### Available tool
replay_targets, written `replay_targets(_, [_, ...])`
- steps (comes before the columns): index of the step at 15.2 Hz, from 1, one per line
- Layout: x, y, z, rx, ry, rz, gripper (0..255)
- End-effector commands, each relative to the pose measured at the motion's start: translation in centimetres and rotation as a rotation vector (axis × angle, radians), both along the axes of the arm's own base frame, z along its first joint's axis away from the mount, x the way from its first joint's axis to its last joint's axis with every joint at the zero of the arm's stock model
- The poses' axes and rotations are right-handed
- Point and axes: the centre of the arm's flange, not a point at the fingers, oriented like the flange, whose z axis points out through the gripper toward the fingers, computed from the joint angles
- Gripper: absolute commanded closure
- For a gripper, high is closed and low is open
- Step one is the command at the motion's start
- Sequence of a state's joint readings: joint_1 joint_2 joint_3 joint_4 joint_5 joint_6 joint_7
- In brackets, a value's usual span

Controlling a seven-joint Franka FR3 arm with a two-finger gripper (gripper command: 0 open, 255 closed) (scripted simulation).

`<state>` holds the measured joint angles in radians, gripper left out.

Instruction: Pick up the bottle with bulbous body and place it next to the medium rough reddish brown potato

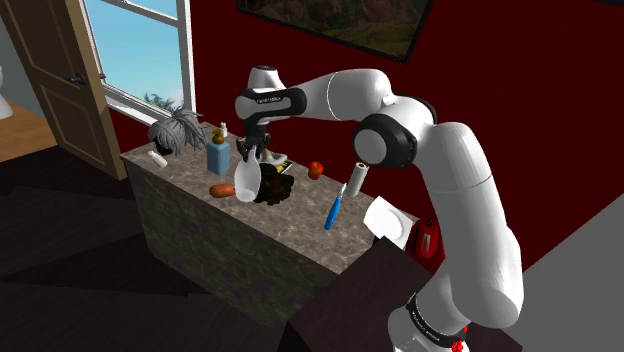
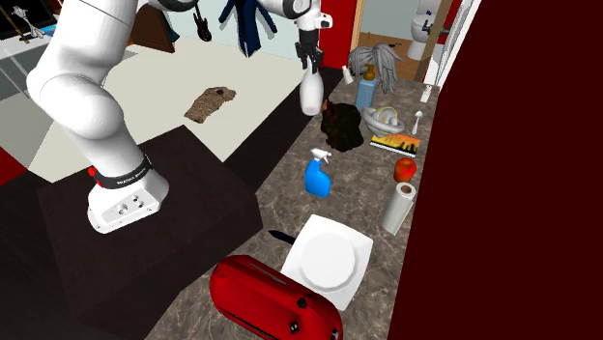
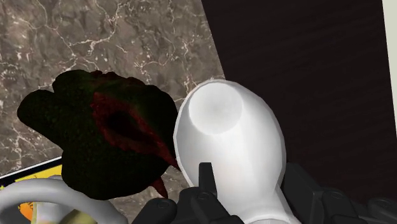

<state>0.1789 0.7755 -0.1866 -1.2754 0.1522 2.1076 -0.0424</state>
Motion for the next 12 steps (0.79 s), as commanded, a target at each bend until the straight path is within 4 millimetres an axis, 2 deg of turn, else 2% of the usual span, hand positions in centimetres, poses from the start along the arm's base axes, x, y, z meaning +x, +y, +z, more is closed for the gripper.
replay_targets(1, [0.0,-0.2,-1.0,0.0,-0.001,0.0,255])
replay_targets(12, [0.0,-0.2,-6.9,0.0,-0.001,0.0,255])
